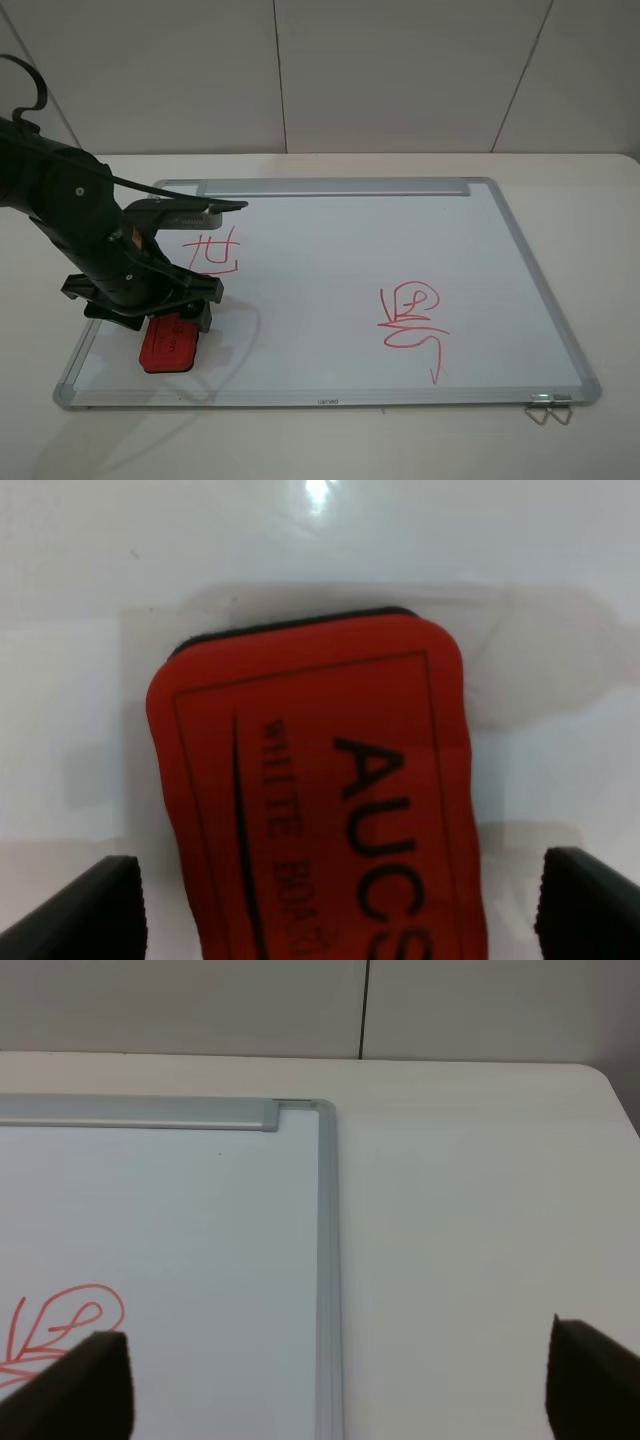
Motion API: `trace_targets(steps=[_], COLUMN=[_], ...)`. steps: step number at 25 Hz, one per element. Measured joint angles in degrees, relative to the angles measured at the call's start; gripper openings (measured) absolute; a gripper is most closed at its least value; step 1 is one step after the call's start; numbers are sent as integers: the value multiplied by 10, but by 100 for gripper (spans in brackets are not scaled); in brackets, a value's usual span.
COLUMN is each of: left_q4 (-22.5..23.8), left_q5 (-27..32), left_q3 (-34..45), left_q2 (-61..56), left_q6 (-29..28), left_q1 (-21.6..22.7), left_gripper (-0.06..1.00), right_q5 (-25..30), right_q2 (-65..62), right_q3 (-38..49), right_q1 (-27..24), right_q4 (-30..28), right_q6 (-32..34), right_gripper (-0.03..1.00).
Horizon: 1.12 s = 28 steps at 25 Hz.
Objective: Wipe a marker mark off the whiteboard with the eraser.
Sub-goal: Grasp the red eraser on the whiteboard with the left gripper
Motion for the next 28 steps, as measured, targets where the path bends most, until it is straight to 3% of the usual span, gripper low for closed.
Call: trace_targets(steps=[20,23,25,28], left_q4=[0,-1,0,0], left_q5=[-8,-1,1,1], left_q3=[-4,-12,-13,-13], left_q2=[17,13,12,12], left_q6=[0,0,0,0], left_q1=[0,0,0,0], left_gripper=[77,68,56,56], right_q5=[0,0,0,0], right_q2=[0,0,0,0], right_q3=[0,0,0,0], right_q1=[0,0,0,0], right_q4=[0,0,0,0], right_q6=[0,0,0,0], right_gripper=[71,71,71,71])
